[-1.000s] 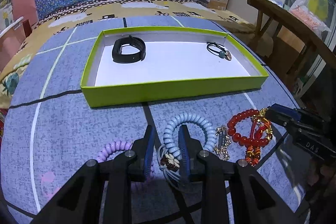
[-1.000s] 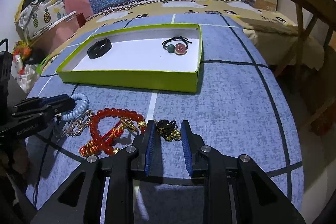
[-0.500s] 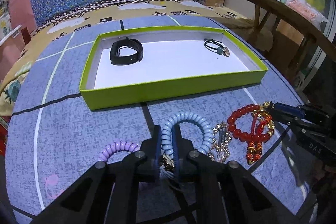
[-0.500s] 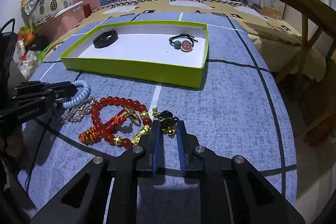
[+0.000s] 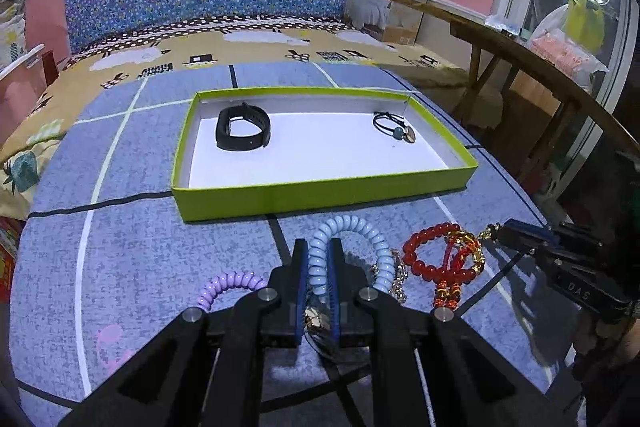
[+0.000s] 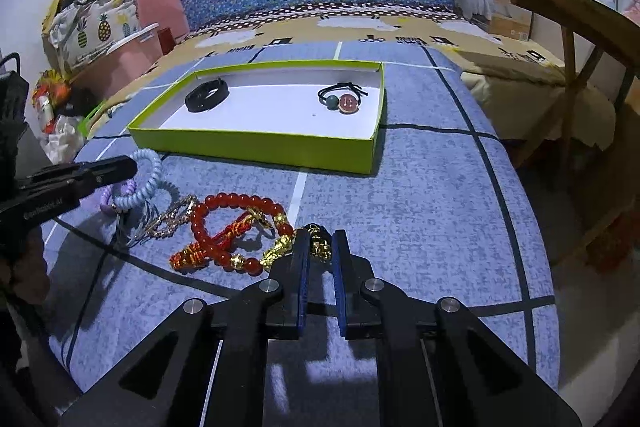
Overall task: Organize jewelry
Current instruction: 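Grasp the gold charm pendant with the right tool, then carry the blue coil bracelet and gold charm with both tools into the box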
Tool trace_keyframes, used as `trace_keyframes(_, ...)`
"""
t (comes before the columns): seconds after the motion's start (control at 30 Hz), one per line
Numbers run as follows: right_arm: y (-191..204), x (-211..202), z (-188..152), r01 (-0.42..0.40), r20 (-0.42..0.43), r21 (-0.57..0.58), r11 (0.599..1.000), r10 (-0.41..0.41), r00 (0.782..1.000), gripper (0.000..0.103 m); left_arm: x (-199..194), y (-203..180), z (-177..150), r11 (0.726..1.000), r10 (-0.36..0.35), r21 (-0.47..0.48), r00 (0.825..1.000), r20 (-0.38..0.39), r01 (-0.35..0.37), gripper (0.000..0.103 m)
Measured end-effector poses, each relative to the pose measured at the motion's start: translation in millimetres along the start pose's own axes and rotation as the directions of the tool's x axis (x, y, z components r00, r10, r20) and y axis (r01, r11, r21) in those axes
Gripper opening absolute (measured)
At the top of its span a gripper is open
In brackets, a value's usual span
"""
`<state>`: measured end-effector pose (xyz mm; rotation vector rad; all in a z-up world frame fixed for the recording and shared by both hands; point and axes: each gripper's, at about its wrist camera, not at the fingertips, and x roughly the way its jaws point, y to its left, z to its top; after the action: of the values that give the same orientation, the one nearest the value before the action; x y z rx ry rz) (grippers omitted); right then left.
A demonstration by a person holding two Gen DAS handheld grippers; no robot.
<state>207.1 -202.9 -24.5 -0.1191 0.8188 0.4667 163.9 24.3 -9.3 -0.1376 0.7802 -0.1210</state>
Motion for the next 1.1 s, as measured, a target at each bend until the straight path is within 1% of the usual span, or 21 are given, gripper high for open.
trace_keyframes(0.3,-2.5,-17.2,6.1,-0.009,0.053,0.021,1.000,0.008,0.999,0.011,-14.5,0.9,5.1,1.000,-0.008,-0.008,0.999,0.031,0.008,0.010)
trace_keyframes(0.6,6.8,-30.0,22.7,-0.019,0.103,-0.001,1.000,0.019,0.994,0.011,-24.0,-0.2,15.5,1.000,-0.020,0.001,0.998,0.061,0.020,0.010)
trace_keyframes(0.83,9.8,-23.8,43.2,-0.028,0.122,-0.016,0.999,0.030,0.992,0.011,-21.2,1.8,30.7,1.000,-0.012,0.011,0.997,0.070,0.011,0.010)
trace_keyframes(1.1,11.9,-2.9,70.9,-0.022,0.122,-0.042,0.999,0.027,0.992,0.011,-3.5,15.0,56.8,0.999,0.027,0.020,0.997,0.075,-0.028,0.010)
